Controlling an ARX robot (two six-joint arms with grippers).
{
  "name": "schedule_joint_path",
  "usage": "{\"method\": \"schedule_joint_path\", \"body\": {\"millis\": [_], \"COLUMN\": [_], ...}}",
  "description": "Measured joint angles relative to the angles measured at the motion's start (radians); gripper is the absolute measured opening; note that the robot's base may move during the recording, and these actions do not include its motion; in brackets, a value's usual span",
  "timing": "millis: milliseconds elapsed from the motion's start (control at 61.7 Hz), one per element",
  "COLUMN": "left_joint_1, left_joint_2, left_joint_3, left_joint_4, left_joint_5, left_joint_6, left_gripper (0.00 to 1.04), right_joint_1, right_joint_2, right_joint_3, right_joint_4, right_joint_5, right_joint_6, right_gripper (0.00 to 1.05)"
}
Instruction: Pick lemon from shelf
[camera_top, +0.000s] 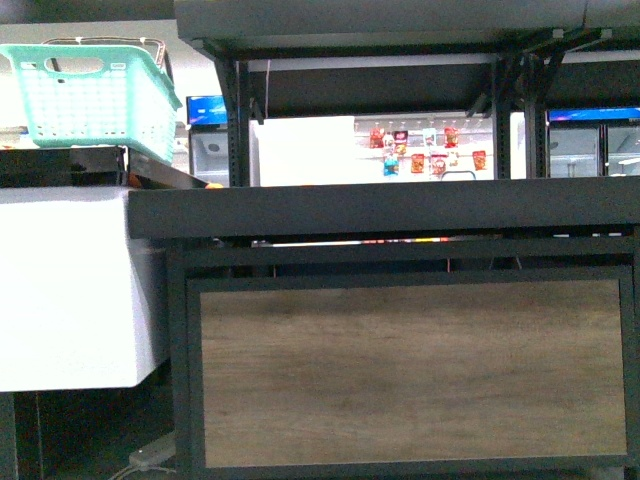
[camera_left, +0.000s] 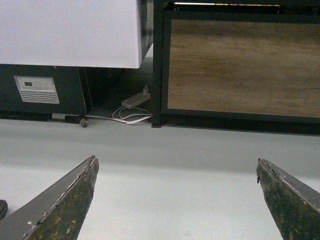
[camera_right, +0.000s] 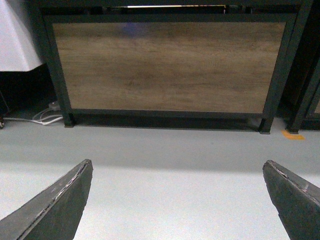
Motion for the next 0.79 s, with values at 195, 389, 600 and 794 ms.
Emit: {"method": "schedule_joint_path", "body": {"millis": [195, 389, 600, 794], "left_joint_1": [0.000, 0.000, 0.000, 0.000], "left_joint_2": [0.000, 0.000, 0.000, 0.000], "left_joint_3": [0.000, 0.000, 0.000, 0.000], "left_joint_4": [0.000, 0.000, 0.000, 0.000], "left_joint_5": [0.000, 0.000, 0.001, 0.000], "left_joint_6": [0.000, 0.000, 0.000, 0.000], "left_gripper": [0.97, 0.97, 0.97, 0.97], "right_joint_1": [0.000, 0.000, 0.000, 0.000], "right_joint_2": [0.000, 0.000, 0.000, 0.000], "right_joint_3": [0.000, 0.000, 0.000, 0.000], "right_joint_4": [0.000, 0.000, 0.000, 0.000], "right_joint_5": [0.000, 0.000, 0.000, 0.000], "right_joint_6": [0.000, 0.000, 0.000, 0.000], "right_gripper": [1.02, 1.02, 1.02, 1.02]}}
